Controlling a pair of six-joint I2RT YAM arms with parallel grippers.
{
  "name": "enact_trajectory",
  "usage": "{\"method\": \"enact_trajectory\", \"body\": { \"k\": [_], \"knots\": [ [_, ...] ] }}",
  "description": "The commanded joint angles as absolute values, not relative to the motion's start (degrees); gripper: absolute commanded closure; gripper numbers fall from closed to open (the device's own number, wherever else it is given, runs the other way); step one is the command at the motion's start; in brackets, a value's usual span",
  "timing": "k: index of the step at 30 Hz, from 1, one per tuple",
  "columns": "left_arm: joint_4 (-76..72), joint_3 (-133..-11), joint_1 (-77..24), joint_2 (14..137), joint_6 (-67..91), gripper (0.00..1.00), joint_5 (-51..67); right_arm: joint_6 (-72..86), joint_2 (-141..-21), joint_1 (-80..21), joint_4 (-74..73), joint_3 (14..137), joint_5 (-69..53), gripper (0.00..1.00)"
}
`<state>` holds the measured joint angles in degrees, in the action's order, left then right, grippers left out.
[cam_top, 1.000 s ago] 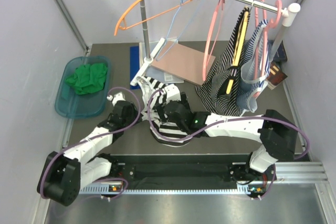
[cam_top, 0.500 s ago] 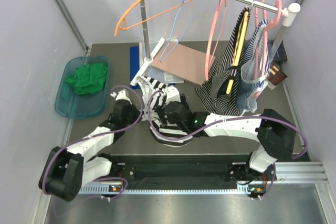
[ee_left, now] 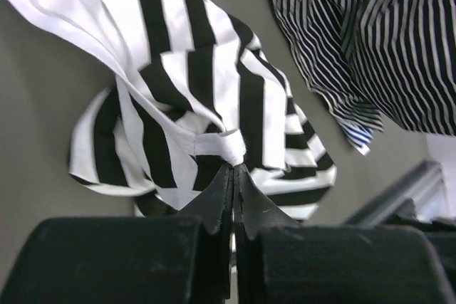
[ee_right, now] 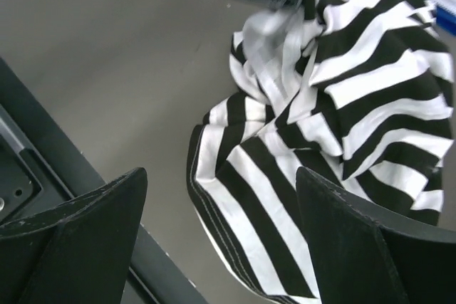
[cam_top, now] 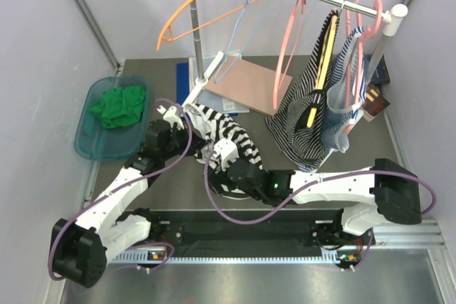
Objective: Place the tank top on the hanger
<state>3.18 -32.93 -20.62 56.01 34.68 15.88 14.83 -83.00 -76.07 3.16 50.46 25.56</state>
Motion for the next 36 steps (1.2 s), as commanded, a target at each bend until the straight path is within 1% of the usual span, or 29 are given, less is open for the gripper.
{"method": "enact_trajectory", "body": {
  "k": [1,7,11,17,22,25,28,29,31,32,33,34,35,36],
  "knots": [
    [7.2,-36.47,-21.62,54.76,38.75,1.0,22.06,12.92,-80.59,-76.55,8.35,50.27,29.53,0.16],
    [8.88,-37.97,-23.64,52.3,42.53,1.0,22.59,11.95,-81.73,-76.55,11.59,51.15,31.2,0.18],
    [9.23,-37.79,-25.05,50.45,44.47,1.0,21.71,13.44,-83.58,-76.29,13.01,52.29,35.41,0.18],
    [8.96,-36.91,-26.28,47.73,47.28,1.0,22.06,13.62,-86.48,-75.32,16.17,53.78,35.42,0.19],
    [9.4,-36.3,-27.16,47.64,47.64,1.0,22.94,12.66,-88.24,-74.53,18.1,54.14,34.98,0.22],
    [9.05,-35.6,-27.51,47.02,47.9,1.0,23.2,12.31,-89.03,-73.57,18.28,54.23,34.54,0.3],
    [8.97,-35.16,-27.6,46.23,48.34,1.0,23.46,13.0,-89.3,-71.99,18.89,53.53,33.14,0.41],
    [8.44,-34.98,-27.6,45.97,48.51,1.0,23.73,13.36,-89.21,-71.63,19.16,52.92,32.18,0.5],
    [8.35,-34.81,-27.6,45.62,48.69,1.0,23.82,13.88,-89.12,-70.84,19.51,52.56,31.38,0.65],
    [8.35,-34.8,-27.68,45.53,48.6,1.0,23.73,14.32,-89.12,-70.67,19.51,52.12,31.12,0.78],
    [8.26,-34.8,-27.69,45.35,48.34,1.0,23.47,14.33,-88.95,-70.58,19.42,51.95,31.11,0.84],
    [8.44,-34.72,-27.69,45.35,48.34,0.97,22.86,14.41,-88.86,-70.49,19.34,51.77,31.03,0.89],
    [8.09,-34.63,-27.6,45.35,48.17,0.84,22.68,14.59,-88.6,-70.58,19.16,51.25,31.2,1.0],
    [7.3,-34.37,-27.68,45.44,48.16,0.75,22.59,14.59,-88.16,-70.49,18.99,50.89,31.11,1.0]
  ]
}}
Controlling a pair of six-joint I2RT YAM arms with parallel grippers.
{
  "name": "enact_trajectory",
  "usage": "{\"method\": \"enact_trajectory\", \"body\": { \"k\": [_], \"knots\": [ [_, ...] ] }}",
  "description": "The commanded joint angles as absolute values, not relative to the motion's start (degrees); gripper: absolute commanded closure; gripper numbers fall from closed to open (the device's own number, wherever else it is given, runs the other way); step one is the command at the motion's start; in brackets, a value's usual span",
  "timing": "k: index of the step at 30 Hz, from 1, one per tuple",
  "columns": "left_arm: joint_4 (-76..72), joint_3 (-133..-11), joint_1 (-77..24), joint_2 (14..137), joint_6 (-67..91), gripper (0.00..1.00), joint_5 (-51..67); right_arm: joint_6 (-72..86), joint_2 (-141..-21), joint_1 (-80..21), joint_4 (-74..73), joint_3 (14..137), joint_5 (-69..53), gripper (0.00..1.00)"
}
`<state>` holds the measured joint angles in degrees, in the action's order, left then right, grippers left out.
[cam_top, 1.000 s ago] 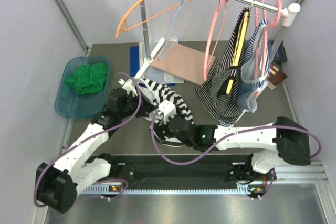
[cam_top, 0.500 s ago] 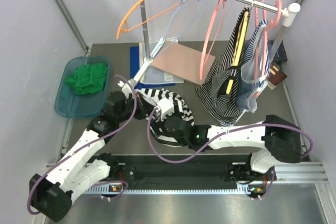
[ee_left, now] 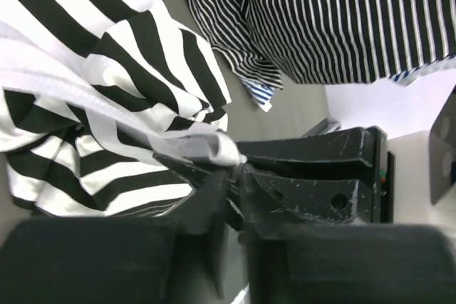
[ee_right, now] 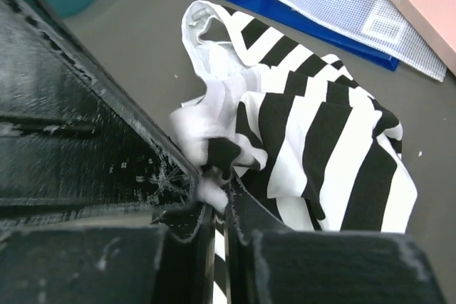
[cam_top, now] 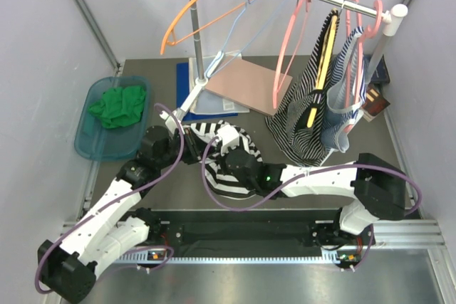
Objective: Place the tank top on the hanger
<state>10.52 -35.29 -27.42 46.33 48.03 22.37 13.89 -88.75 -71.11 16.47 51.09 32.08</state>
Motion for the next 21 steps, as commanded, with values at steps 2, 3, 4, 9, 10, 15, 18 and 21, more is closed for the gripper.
{"method": "enact_trajectory", "body": {
  "k": [2,3,4,9,10,15,18,21],
  "knots": [
    [6.42,-34.1,-27.6,45.79,48.16,0.45,22.24,15.11,-87.63,-70.58,18.72,49.67,31.2,1.0],
    [6.59,-34.19,-27.68,46.23,47.47,0.38,21.71,15.38,-86.84,-70.58,17.85,49.22,31.2,1.0],
    [7.11,-34.45,-27.69,46.4,46.76,0.32,21.27,16.08,-86.31,-70.58,17.23,48.78,31.2,1.0],
    [13.7,-38.57,-27.6,47.64,39.57,0.17,10.3,19.77,-80.44,-70.66,10.92,43.52,31.73,1.0],
    [14.75,-38.76,-27.68,47.72,38.77,0.17,8.11,21.17,-79.38,-70.58,9.94,41.68,31.9,1.0],
    [14.68,-35.42,-27.6,50.18,36.91,0.18,-4.2,25.57,-71.73,-70.75,2.73,36.75,33.4,1.0],
    [14.15,-34.54,-27.6,53.78,35.86,0.2,-8.24,27.15,-68.3,-70.75,0.18,34.9,34.19,1.0],
    [15.72,-35.59,-27.6,57.56,34.98,0.22,-10.54,28.03,-66.19,-70.84,-3.42,34.02,35.24,1.0]
  ]
}}
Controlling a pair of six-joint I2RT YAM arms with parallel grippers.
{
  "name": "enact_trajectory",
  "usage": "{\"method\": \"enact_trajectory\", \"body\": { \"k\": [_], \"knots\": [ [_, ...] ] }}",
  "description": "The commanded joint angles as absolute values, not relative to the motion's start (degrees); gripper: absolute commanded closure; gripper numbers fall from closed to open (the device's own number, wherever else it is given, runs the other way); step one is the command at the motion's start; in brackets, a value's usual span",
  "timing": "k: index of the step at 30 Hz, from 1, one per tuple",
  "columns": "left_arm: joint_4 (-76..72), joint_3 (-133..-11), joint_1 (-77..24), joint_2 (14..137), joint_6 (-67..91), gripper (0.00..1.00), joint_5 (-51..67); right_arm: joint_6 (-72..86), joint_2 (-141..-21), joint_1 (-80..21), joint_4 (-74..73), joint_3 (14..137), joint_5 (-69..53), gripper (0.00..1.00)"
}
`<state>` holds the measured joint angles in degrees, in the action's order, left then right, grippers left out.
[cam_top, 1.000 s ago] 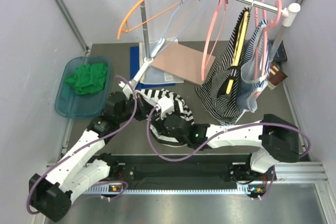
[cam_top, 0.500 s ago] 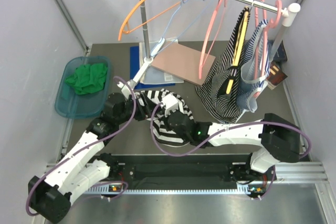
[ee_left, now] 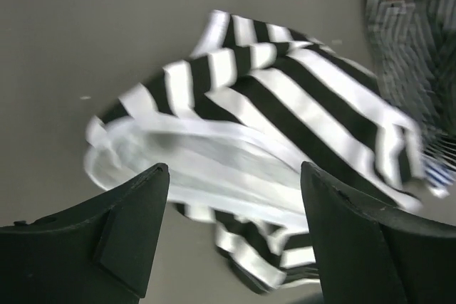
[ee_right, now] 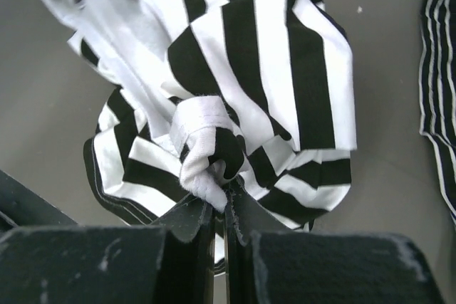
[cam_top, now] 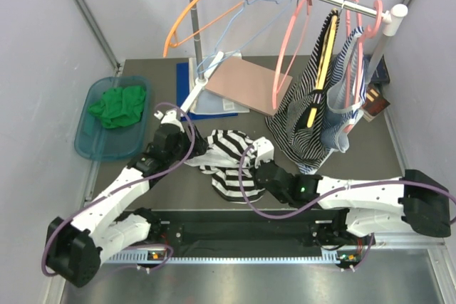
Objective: Place the tank top on the hanger
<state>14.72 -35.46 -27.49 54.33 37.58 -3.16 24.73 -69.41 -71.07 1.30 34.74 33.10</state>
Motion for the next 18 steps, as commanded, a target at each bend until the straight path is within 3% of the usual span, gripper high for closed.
{"method": "enact_trajectory", "body": {
  "k": [1,14,18],
  "knots": [
    [17.04,-36.12,-27.6,59.22,35.24,0.24,-11.07,28.12,-65.83,-70.75,-3.95,33.84,36.11,1.0],
    [21.8,-30.24,-27.69,56.95,35.59,0.27,-14.95,30.67,-69.95,-69.44,-3.61,33.93,36.21,1.0],
    [19.69,-28.04,-27.69,58.01,36.39,0.41,-13.8,30.15,-71.98,-68.3,-0.44,34.19,34.46,1.0]
  ]
}}
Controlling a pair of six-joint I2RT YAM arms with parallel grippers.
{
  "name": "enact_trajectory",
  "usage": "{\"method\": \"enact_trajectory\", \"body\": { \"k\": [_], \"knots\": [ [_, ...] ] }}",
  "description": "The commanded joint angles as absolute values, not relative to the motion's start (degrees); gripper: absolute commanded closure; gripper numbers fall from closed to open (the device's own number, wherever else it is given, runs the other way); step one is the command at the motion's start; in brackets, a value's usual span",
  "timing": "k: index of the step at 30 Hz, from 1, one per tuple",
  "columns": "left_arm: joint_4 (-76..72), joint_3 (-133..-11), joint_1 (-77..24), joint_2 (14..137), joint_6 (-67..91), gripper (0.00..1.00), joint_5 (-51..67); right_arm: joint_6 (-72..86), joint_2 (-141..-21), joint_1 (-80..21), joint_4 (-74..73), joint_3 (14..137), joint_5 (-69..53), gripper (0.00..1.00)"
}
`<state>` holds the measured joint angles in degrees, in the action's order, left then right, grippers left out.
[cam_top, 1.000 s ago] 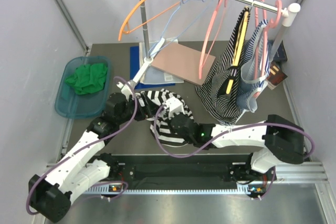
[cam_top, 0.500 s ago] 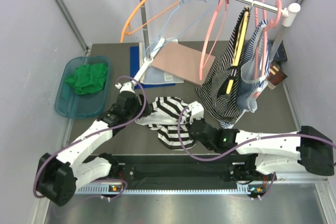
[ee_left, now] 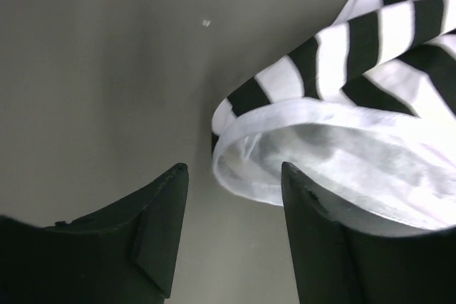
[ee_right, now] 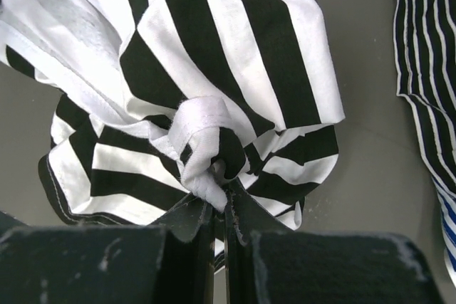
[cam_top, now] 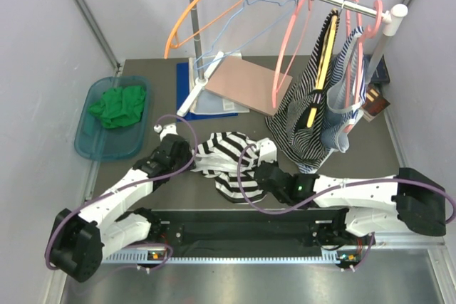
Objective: Place the tank top on the hanger
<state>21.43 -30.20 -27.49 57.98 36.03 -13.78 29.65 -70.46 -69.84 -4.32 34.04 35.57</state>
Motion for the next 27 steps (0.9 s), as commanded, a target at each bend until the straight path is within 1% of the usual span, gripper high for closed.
{"method": "enact_trajectory", "body": {
  "k": [1,3,4,6,7,8,9,12,17,22,27],
  "knots": [
    [18.38,-27.69,-27.69,58.27,36.39,0.45,-13.8,29.89,-72.5,-68.03,-0.35,34.36,34.02,1.0],
    [16.8,-26.81,-27.68,58.45,36.3,0.53,-13.54,29.53,-74.26,-67.15,1.58,35.06,33.58,1.0],
    [16.27,-26.63,-27.69,58.8,36.21,0.61,-13.62,29.36,-74.88,-66.8,2.1,35.33,32.88,1.0],
    [14.86,-26.19,-27.6,59.32,35.51,0.72,-13.97,29.09,-76.63,-65.84,2.81,36.21,32.17,1.0],
    [14.68,-26.1,-27.68,60.11,35.33,0.87,-15.19,28.83,-77.86,-65.48,3.94,36.47,31.38,1.0],
    [14.85,-26.28,-27.69,60.55,35.42,0.94,-15.9,28.74,-78.57,-65.13,4.39,36.74,30.94,1.0],
    [15.29,-26.45,-27.6,61.08,35.42,1.0,-16.6,28.65,-79.44,-64.34,4.92,37.26,29.81,1.0],
    [16.69,-27.42,-27.69,61.0,35.51,1.0,-18.45,28.39,-83.57,-62.76,6.68,39.28,28.39,1.0],
    [19.68,-28.91,-27.6,55.47,35.68,1.0,-17.85,26.46,-92.89,-60.74,9.14,44.9,26.11,1.0],
    [24.86,-32.33,-27.6,49.41,35.68,1.0,-15.47,24.0,-101.05,-58.45,9.31,55.09,23.65,1.0],
    [30.05,-36.12,-27.68,47.9,34.28,1.0,-15.2,20.05,-106.52,-57.13,8.09,66.06,22.15,1.0]
  ]
}}
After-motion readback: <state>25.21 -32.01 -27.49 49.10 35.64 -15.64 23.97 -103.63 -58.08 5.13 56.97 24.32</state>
